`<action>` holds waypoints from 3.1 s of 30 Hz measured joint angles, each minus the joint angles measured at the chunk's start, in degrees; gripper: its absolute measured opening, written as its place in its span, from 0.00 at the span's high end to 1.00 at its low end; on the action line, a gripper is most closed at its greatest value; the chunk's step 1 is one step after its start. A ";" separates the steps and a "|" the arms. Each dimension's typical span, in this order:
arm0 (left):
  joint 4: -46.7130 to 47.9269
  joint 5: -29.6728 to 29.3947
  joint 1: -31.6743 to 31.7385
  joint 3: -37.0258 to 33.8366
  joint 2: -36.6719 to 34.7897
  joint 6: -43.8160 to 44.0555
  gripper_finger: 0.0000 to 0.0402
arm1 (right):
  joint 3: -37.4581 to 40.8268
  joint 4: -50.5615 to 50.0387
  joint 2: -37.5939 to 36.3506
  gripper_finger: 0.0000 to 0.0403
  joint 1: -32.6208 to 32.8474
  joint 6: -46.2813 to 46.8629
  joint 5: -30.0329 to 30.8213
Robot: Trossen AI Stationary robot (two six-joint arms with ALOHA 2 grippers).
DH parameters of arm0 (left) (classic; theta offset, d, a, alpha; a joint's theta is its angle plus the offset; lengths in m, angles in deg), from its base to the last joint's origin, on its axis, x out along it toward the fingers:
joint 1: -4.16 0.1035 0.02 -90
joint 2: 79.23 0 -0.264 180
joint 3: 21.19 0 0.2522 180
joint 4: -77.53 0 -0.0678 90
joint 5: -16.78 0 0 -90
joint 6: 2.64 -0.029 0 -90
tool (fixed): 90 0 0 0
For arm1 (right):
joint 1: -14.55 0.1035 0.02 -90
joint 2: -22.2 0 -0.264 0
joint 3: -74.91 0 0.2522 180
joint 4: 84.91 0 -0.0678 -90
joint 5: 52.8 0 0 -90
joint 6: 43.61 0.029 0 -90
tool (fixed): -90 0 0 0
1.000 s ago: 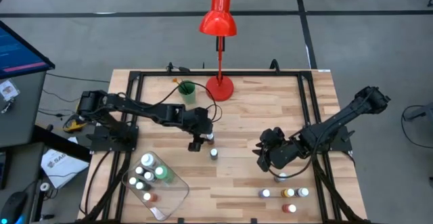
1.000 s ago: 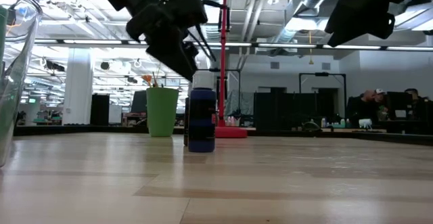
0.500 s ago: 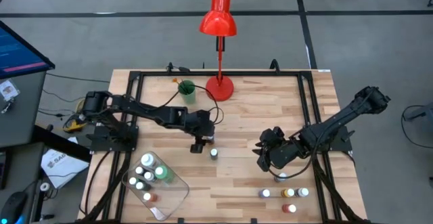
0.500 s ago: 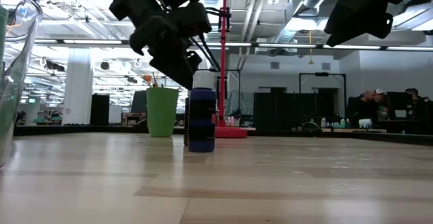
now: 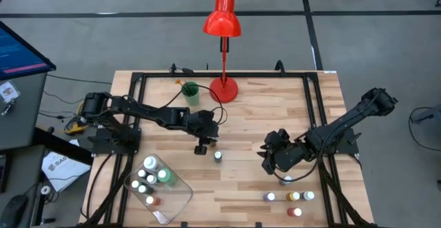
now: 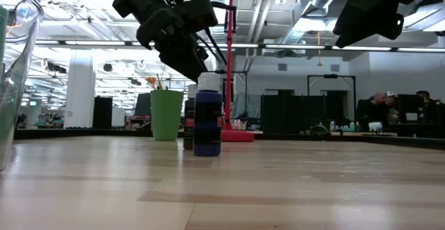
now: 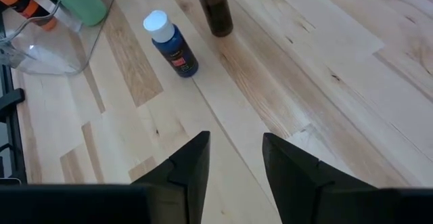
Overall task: Pick & Place Paint Supplies
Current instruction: Adjust the brown coloring bottle to the center of the table, then put the brown coloring bottle into the transparent bin
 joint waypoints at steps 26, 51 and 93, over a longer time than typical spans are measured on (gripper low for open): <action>1.32 -2.19 0.00 -3.43 -2.09 1.38 0.40 | 0.00 0.02 0.00 0.67 0.02 0.00 0.00; -2.43 -0.50 -0.17 -4.72 -2.60 2.63 0.70 | 0.00 0.09 0.01 0.67 -0.72 0.00 0.07; 7.71 4.14 -40.27 -4.66 -45.19 38.88 0.74 | 0.00 -1.09 0.02 0.70 -0.76 2.38 0.04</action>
